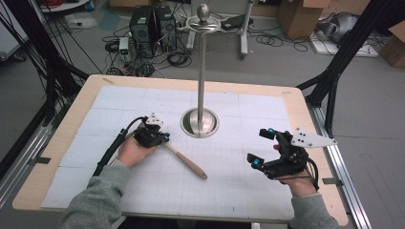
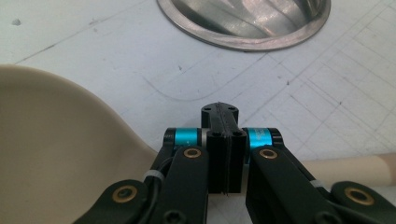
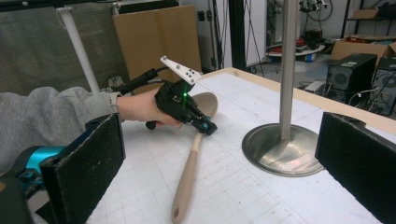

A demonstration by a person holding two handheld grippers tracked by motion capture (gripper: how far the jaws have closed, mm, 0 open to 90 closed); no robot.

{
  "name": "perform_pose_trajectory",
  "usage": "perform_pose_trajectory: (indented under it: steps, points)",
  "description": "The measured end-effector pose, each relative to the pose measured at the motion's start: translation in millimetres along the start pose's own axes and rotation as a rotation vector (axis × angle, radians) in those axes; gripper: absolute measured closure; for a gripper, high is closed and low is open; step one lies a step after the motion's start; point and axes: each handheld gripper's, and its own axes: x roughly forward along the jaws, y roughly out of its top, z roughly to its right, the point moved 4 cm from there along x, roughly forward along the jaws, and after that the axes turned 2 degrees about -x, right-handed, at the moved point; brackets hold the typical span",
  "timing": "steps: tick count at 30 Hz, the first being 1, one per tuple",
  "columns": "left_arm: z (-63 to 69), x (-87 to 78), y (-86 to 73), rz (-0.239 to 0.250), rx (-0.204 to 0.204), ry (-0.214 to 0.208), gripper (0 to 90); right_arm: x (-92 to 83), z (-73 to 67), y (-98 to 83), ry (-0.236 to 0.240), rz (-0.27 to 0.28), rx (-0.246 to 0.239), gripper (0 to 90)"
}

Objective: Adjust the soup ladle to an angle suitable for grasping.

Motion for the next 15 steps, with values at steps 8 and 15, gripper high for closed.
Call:
perform_pose_trajectory:
  steps: [8,15]
  points:
    - [-1.5,-6.6,-3.3,-0.022,0.007,0.023,90.0,-2.5,0.0,-0.5,-0.002,0.002,0.002,0.3]
    - [-4.5,-12.9,-8.4,-0.054,0.023,0.048,90.0,-3.6,0.1,-0.2,-0.003,0.007,0.001,0.3]
